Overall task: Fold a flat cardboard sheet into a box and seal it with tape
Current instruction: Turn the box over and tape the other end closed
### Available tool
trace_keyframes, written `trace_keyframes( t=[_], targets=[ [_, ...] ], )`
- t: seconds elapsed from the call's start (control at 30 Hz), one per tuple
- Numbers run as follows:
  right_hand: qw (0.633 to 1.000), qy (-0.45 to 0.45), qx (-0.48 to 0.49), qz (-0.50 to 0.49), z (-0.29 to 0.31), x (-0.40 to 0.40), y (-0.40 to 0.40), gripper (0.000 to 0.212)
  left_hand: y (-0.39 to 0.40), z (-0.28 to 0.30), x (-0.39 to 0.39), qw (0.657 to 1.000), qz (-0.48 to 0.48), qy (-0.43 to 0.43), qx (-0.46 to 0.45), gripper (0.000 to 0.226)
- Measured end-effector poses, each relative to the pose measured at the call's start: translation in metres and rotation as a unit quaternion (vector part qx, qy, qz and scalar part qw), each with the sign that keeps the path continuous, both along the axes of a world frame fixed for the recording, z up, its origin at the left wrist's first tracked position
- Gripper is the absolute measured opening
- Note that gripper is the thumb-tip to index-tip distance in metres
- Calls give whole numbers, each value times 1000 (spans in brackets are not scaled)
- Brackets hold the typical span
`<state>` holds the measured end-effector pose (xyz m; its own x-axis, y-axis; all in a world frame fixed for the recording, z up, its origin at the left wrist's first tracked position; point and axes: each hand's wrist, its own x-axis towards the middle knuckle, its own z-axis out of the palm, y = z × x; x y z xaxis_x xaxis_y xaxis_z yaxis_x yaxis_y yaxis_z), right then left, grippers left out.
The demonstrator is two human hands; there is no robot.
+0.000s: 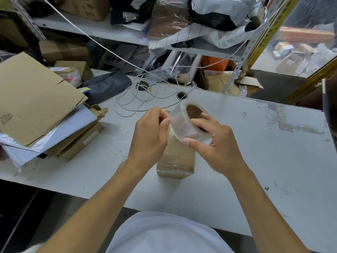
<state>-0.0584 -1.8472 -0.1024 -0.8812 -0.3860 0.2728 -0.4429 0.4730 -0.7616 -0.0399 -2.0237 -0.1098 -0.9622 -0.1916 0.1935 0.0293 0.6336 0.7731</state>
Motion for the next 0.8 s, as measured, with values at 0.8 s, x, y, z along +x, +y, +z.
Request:
trace_keyframes(
  t=[0.8],
  targets=[
    [998,-60,-18,-29,-1,0,9,34,-4,9,-6,996,-30,4,85,3]
  ],
)
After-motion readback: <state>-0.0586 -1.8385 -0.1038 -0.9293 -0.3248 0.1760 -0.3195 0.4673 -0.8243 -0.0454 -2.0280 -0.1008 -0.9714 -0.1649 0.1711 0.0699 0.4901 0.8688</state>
